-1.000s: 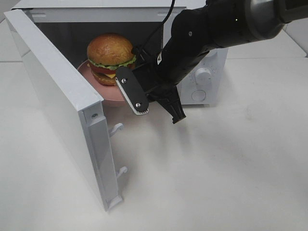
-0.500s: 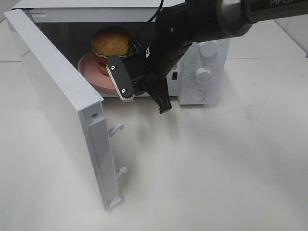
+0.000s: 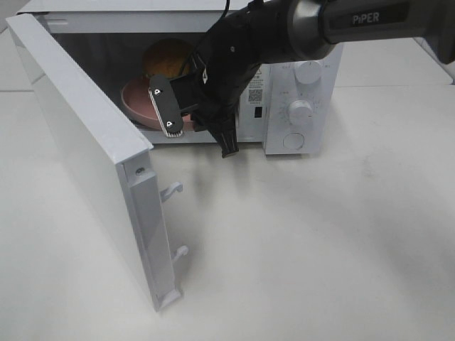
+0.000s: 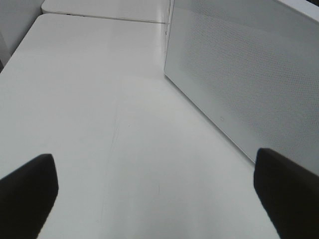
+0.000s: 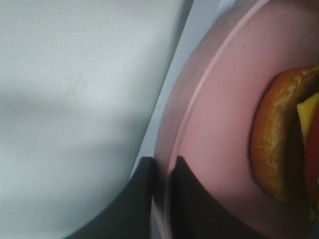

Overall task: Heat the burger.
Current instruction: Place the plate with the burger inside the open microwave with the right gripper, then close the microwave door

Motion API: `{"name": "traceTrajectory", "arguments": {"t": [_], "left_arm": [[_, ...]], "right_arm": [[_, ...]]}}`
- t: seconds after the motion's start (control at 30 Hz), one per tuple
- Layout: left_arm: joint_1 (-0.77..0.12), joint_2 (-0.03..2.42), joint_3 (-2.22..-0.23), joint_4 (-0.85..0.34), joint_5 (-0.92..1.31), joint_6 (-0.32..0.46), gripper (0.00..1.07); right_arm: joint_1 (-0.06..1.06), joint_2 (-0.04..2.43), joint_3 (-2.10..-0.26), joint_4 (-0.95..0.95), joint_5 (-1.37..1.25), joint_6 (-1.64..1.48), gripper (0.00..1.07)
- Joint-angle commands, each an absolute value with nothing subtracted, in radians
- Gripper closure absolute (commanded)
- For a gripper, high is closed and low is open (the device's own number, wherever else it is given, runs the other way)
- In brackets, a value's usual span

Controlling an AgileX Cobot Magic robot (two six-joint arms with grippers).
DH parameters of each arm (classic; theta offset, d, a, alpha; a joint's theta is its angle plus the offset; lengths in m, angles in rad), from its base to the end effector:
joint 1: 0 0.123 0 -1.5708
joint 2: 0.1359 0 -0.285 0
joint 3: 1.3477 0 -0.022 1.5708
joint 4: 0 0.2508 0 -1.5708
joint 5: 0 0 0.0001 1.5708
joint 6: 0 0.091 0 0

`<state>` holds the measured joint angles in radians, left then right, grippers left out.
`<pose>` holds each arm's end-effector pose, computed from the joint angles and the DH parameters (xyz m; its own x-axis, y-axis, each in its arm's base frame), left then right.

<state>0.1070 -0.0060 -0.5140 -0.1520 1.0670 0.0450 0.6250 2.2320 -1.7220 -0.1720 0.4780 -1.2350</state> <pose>-0.0069 -0.0129 0.2814 -0.4370 -0.0757 -0.8963 0.0000 0.9965 -0.0841 0.4083 0.2857 0.1685 0.4193 -0.9063 -0.0533 -0.7208 -0.2966 -0.6265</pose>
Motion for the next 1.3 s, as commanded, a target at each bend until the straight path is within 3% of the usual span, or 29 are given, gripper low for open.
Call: {"name": "traceTrajectory", "arguments": {"t": [0.03, 0.67, 0.9, 0.93, 0.97, 1.0, 1.1, 1.3], "left_arm": [[0.111, -0.022, -0.515, -0.157, 1.067, 0.042, 0.06], [0.111, -0.022, -0.515, -0.154, 1.067, 0.042, 0.06], [0.111, -0.022, -0.515, -0.153, 1.067, 0.042, 0.06], [0.111, -0.022, -0.515, -0.153, 1.067, 0.042, 0.06], [0.111, -0.022, -0.515, -0.153, 1.067, 0.042, 0.06], [0.111, -0.022, -0.515, -0.153, 1.067, 0.042, 0.06], [0.111, -0.022, -0.515, -0.153, 1.067, 0.042, 0.06], [0.111, -0.022, -0.515, -0.153, 1.067, 0.042, 0.06]], "right_arm": [[0.623, 2.233, -1.754, -0.187, 0.433, -1.232, 1.04], [0.621, 2.321, -1.835, -0.16, 0.398, -1.233, 1.02], [0.621, 2.327, -1.835, -0.158, 0.39, -1.229, 0.85], [0.621, 2.326, -1.834, -0.158, 0.392, -1.228, 0.77], [0.621, 2.326, -1.834, -0.158, 0.392, -1.228, 0.77], [0.621, 2.319, -1.824, -0.155, 0.39, -1.221, 0.69], [0.621, 2.3, -1.792, -0.154, 0.384, -1.217, 0.6], [0.621, 2.255, -1.705, -0.139, 0.336, -1.218, 0.53]]}}
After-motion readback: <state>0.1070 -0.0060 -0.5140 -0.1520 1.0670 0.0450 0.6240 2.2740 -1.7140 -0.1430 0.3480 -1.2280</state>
